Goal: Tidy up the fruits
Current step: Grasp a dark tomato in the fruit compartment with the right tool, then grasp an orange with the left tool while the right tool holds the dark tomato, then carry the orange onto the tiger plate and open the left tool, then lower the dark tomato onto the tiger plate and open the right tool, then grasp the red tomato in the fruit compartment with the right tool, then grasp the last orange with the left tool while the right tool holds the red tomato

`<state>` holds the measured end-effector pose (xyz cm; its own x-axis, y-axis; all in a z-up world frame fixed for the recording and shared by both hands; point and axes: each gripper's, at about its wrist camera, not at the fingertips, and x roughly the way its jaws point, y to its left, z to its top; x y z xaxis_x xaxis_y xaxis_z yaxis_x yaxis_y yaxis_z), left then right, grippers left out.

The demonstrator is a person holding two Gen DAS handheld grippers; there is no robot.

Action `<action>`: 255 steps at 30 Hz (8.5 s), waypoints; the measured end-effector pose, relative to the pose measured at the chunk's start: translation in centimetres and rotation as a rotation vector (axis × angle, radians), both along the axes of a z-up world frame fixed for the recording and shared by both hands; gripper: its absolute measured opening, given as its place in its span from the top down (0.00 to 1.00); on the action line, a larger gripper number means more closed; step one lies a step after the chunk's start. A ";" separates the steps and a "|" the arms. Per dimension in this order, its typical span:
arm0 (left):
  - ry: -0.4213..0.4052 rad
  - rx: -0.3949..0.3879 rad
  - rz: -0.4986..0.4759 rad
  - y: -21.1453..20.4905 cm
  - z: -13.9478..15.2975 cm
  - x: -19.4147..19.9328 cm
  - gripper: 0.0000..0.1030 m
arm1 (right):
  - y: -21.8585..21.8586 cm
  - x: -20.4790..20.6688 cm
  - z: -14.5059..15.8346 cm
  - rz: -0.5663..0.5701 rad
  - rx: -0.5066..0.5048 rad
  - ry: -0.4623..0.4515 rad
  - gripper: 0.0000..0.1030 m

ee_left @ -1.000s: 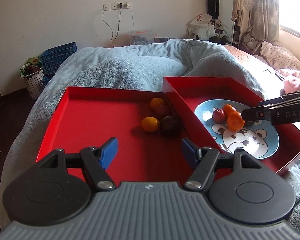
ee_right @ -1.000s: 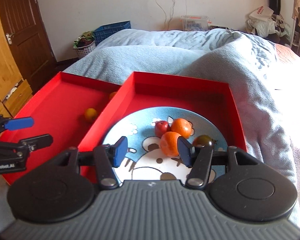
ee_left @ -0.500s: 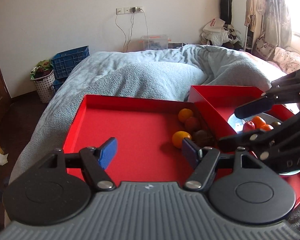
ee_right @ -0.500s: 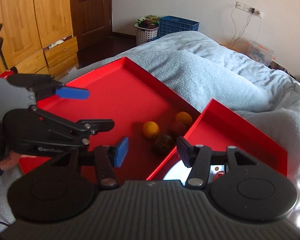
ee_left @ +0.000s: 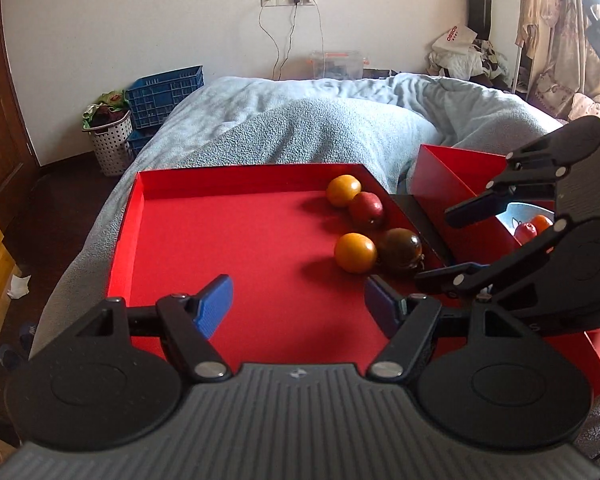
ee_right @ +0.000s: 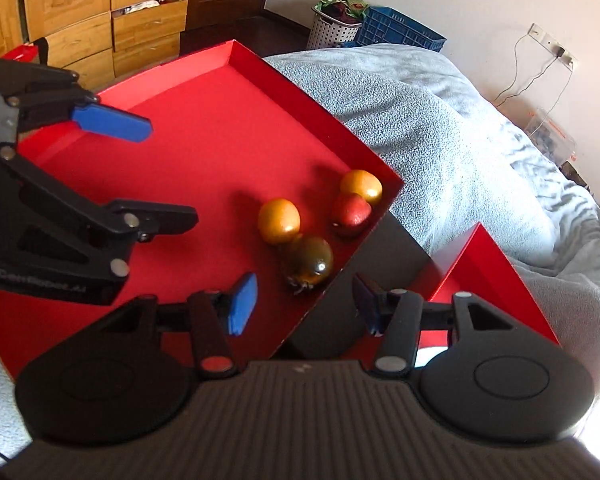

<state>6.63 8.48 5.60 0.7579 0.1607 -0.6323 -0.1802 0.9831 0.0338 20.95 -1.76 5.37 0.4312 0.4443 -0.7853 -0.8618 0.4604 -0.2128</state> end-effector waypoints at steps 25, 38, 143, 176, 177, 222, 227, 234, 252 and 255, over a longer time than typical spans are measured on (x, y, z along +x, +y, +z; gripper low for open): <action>0.057 -0.097 0.059 2.1 -1.0 1.0 0.25 | 3.3 0.0 -2.8 0.201 -0.163 -0.191 0.59; 0.072 -0.087 -0.095 0.5 -0.8 3.4 0.22 | -10.2 -3.0 4.8 -0.161 0.382 0.063 0.59; 0.013 0.013 -0.334 -18.8 0.6 2.8 0.47 | -25.4 -5.3 -0.8 -0.606 0.545 0.140 0.59; -0.044 0.053 -0.265 -13.5 1.2 0.6 0.38 | -21.5 -1.1 -2.9 -0.675 0.410 0.151 0.40; -0.046 0.054 -0.250 -12.8 1.3 0.6 0.38 | -21.5 -1.2 -2.6 -0.671 0.414 0.142 0.40; 0.007 -0.078 -0.013 1.0 0.2 0.9 0.30 | 5.0 7.0 -3.5 -0.092 -0.062 -0.028 0.63; 0.013 -0.080 -0.012 1.3 0.1 0.9 0.30 | 4.6 6.8 -3.0 -0.097 -0.051 -0.039 0.67; 0.027 -0.085 -0.026 1.5 0.1 1.3 0.29 | 0.0 3.9 1.4 -0.162 0.159 -0.011 0.66; 0.090 0.134 -0.443 -3.1 0.6 12.4 0.29 | -13.3 -5.6 6.3 -0.233 0.513 0.025 0.66; 0.156 0.118 -0.489 -2.1 -1.5 14.5 0.30 | -14.2 -5.6 6.3 -0.238 0.535 0.029 0.66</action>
<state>21.11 6.42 4.13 0.6606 -0.1115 -0.7424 0.3147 0.9389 0.1390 15.36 -15.96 11.64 0.5497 0.6758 -0.4910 -0.7236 0.6790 0.1245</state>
